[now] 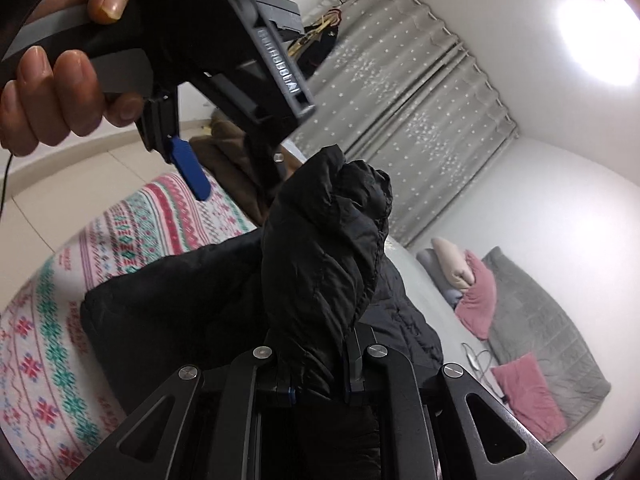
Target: Fold large clothes
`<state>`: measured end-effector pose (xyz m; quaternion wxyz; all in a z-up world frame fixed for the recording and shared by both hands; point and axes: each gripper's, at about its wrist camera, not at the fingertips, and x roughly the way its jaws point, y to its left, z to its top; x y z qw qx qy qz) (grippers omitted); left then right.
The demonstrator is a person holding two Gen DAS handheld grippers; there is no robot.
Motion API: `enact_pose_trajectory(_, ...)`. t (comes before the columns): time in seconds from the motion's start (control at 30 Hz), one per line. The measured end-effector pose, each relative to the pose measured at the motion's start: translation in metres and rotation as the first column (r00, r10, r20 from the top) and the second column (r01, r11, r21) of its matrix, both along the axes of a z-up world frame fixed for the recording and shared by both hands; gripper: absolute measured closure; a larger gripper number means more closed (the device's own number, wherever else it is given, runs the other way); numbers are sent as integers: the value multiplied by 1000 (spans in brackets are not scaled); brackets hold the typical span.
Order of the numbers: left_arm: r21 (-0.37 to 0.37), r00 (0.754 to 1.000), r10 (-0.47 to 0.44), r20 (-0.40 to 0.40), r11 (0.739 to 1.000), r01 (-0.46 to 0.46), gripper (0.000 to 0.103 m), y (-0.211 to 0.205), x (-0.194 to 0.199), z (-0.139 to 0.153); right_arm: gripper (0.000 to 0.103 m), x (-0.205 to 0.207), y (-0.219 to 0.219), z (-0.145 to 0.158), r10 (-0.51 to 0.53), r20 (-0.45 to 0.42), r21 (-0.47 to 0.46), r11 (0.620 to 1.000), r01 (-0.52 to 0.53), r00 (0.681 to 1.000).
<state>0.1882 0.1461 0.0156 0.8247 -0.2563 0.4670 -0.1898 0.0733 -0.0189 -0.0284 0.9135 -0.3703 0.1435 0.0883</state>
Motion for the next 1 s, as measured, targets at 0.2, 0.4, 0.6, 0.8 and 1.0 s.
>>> enact_pose_trajectory(0.2, -74, 999, 30, -11, 997, -31, 28, 8, 1, -1, 81, 11, 14, -28, 29, -113, -31, 999, -33, 993)
enact_pose_trajectory(0.4, 80, 1000, -4, 3, 997, 4, 27, -24, -1, -2, 60, 16, 4, -27, 91, -244, 71, 995, -76, 966)
enact_pose_trajectory(0.6, 251, 1000, -9, -11, 968, 11, 28, -49, 0, -15, 54, 15, -26, -5, 192, -362, 240, 965, -108, 912)
enact_pose_trajectory(0.8, 278, 998, -22, 60, 961, 5, 28, -57, -5, -4, 53, 3, -31, -12, 232, -417, 255, 958, -132, 879)
enact_pose_trajectory(1.0, 408, 1000, -10, 22, 913, 0, 28, -81, 6, -26, 53, 10, -45, -11, 268, -473, 332, 936, -112, 840)
